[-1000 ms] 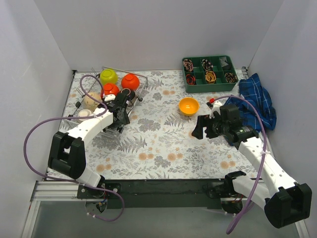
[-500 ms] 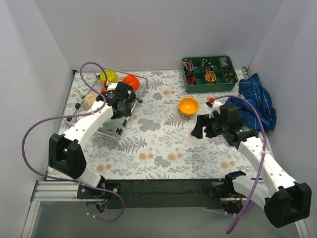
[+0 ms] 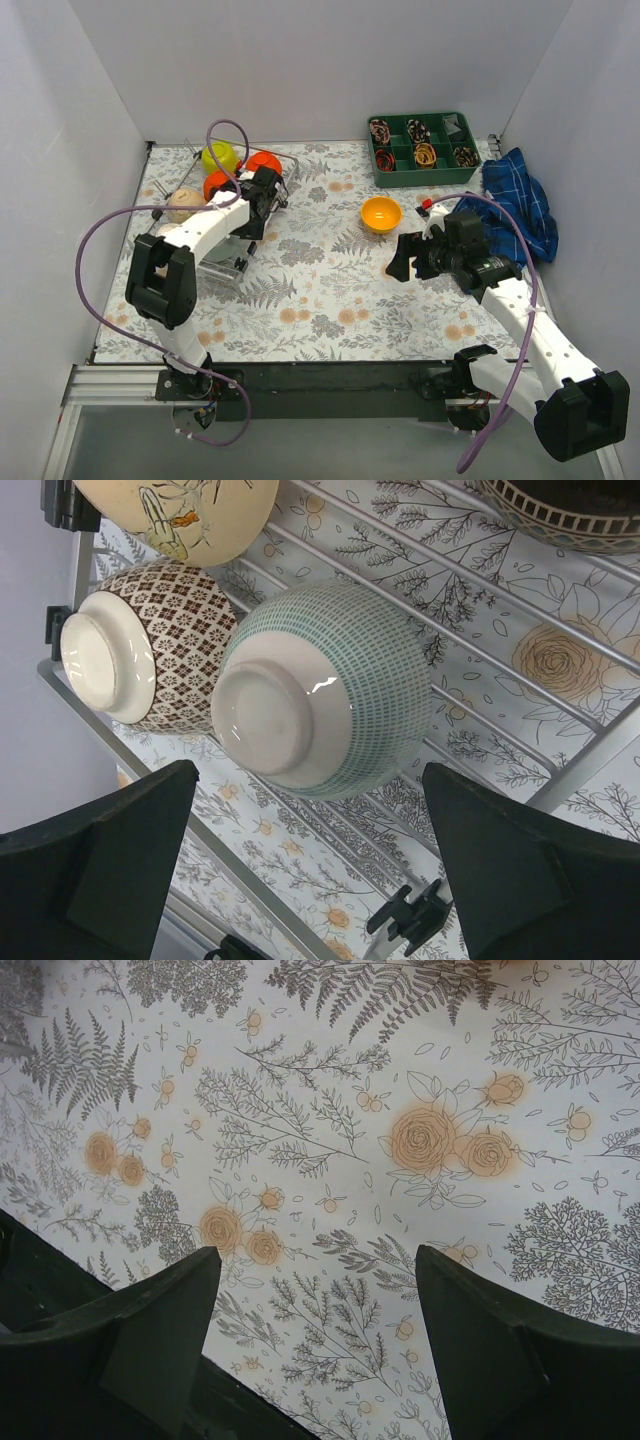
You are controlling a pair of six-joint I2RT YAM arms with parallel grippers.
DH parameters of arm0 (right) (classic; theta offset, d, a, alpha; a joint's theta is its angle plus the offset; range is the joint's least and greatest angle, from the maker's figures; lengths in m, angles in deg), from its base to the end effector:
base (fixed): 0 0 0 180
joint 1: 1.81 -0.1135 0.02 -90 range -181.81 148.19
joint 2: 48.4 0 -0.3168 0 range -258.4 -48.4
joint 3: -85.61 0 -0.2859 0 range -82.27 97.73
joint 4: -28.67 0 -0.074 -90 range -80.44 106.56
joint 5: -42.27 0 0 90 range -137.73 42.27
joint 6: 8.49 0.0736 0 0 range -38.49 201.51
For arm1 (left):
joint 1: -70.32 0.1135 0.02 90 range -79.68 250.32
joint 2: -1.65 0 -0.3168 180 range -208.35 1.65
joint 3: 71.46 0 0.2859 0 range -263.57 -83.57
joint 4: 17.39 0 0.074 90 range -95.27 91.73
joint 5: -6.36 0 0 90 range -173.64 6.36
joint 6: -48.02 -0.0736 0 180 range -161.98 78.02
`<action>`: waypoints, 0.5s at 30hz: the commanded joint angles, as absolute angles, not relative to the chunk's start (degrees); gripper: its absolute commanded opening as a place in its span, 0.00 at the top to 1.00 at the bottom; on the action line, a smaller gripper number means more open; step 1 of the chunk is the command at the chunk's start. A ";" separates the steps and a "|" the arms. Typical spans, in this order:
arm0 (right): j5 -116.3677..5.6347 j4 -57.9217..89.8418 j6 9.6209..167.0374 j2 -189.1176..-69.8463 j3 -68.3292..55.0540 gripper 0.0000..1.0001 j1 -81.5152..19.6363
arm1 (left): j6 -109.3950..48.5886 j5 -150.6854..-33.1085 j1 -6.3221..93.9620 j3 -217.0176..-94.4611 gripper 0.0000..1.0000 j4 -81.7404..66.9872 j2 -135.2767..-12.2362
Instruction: Unload the bowls from the dish rack
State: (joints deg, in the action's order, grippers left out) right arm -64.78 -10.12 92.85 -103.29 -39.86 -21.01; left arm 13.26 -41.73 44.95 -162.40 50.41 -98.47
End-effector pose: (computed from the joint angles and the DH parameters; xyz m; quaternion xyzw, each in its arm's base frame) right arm 0.2154 0.0979 0.2797 -0.1247 0.8867 0.2410 0.3743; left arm 0.3707 -0.1214 0.2543 -0.2783 0.8860 0.2025 0.3106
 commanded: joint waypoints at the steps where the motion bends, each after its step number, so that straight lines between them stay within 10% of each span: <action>1: -65.48 -8.05 91.53 -102.28 -39.91 0.13 -21.15 | 10.49 -39.16 44.57 -165.21 0.02 49.30 -100.56; 15: -65.13 -7.61 90.92 -102.19 -40.88 0.13 -21.15 | 13.65 -37.32 44.57 -166.19 0.02 53.78 -109.26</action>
State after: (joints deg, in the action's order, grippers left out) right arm -64.74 -9.53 91.80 -103.05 -40.84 -21.01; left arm 12.58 -39.71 44.98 -165.11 49.84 -107.06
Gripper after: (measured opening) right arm 0.871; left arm 0.982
